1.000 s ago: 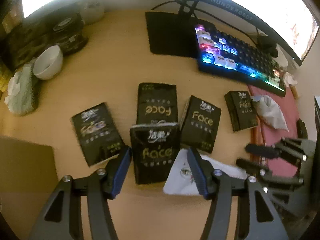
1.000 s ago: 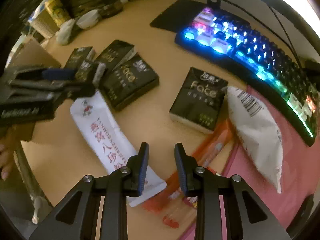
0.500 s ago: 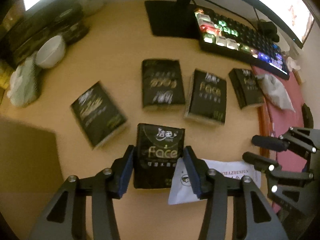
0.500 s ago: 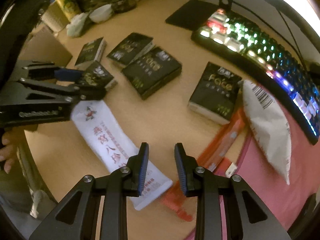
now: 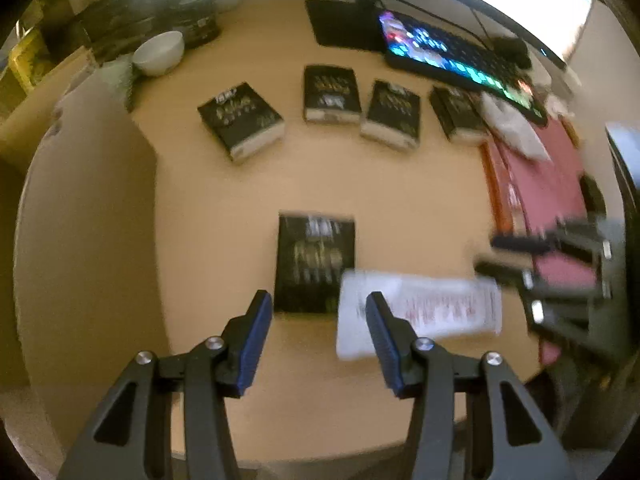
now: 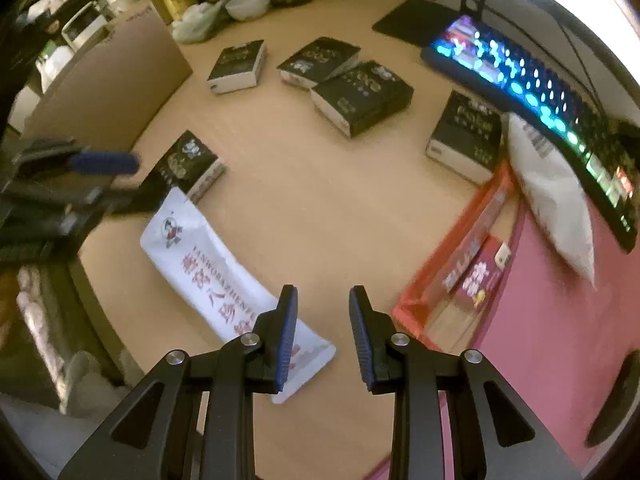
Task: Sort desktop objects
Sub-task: 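Grasp the white Yanwo sachet with right while left grasps a black Face tissue pack, then carry the sachet and tissue pack into the box and open both grippers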
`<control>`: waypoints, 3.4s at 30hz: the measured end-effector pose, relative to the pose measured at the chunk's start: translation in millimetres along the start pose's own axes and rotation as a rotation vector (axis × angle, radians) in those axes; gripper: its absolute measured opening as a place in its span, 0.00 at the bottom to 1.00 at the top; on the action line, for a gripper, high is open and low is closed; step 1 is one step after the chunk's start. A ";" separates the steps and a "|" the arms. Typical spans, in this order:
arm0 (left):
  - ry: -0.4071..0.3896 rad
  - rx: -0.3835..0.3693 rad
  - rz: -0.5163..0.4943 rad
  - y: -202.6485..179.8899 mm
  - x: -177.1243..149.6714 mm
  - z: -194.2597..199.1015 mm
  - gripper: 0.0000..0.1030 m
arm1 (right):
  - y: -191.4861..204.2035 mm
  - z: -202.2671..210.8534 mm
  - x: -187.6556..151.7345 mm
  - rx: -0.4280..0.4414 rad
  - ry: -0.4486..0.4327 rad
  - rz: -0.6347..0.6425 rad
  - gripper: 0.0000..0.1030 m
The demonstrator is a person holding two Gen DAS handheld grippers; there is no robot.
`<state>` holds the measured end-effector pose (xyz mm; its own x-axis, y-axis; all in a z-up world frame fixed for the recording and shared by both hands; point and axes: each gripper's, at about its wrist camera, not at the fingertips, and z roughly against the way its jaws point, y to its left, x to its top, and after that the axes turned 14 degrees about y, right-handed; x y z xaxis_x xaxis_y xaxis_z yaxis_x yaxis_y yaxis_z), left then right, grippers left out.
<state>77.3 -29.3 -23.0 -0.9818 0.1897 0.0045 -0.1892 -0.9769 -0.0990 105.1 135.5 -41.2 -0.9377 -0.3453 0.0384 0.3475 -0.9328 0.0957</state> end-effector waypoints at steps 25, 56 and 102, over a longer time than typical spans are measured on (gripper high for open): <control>0.028 0.016 -0.190 -87.3 -7.2 -10.7 0.53 | -24.1 11.3 -67.4 0.131 -0.030 -0.114 0.28; 0.003 -0.007 -0.001 3.5 50.7 -23.7 0.61 | 37.4 -21.1 2.5 -0.098 0.014 -0.120 0.45; -0.216 -0.049 0.059 75.9 8.5 93.3 0.51 | 87.0 62.1 64.3 0.037 -0.112 0.065 0.32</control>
<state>53.3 -110.9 62.3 -0.9724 0.1019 0.2099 -0.1357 -0.9788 -0.1533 75.2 38.5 31.4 -0.9075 -0.3896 0.1568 0.4097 -0.9035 0.1261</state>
